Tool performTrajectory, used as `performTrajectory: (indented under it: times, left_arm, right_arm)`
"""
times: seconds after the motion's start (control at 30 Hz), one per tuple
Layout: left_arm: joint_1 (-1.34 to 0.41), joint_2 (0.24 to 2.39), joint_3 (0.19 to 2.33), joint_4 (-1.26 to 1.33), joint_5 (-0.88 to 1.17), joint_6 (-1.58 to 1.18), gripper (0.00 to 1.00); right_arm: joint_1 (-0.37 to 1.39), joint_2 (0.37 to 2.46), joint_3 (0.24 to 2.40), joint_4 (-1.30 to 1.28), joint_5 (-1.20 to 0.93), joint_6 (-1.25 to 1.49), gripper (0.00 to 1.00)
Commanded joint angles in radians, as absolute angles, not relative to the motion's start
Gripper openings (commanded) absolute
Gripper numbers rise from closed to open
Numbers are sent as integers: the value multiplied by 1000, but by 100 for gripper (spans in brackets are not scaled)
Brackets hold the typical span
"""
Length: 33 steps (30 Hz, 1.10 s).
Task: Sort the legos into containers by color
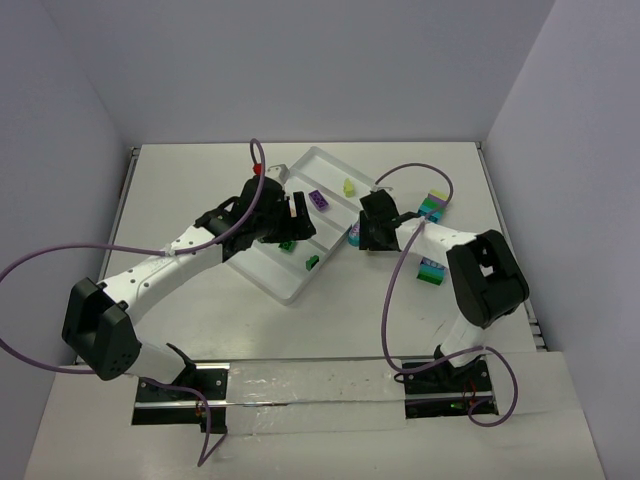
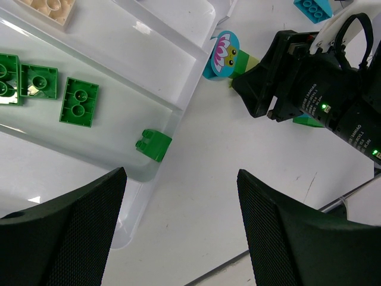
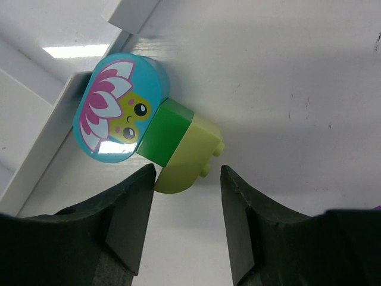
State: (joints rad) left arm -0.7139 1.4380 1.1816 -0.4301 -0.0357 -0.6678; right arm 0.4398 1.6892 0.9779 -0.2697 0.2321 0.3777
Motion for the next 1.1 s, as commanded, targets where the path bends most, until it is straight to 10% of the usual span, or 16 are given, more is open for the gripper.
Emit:
performTrajectory:
  times: [0.0,1.07]
  left_arm:
    - [-721,1397,1193,-414,-37,-653,82]
    - [-727,1455,1215,-425,-22,-677,82]
  right_arm:
    - [434,1702,1003,-223,281,396,54]
    - [410,1708,1013,-208,265,396,36]
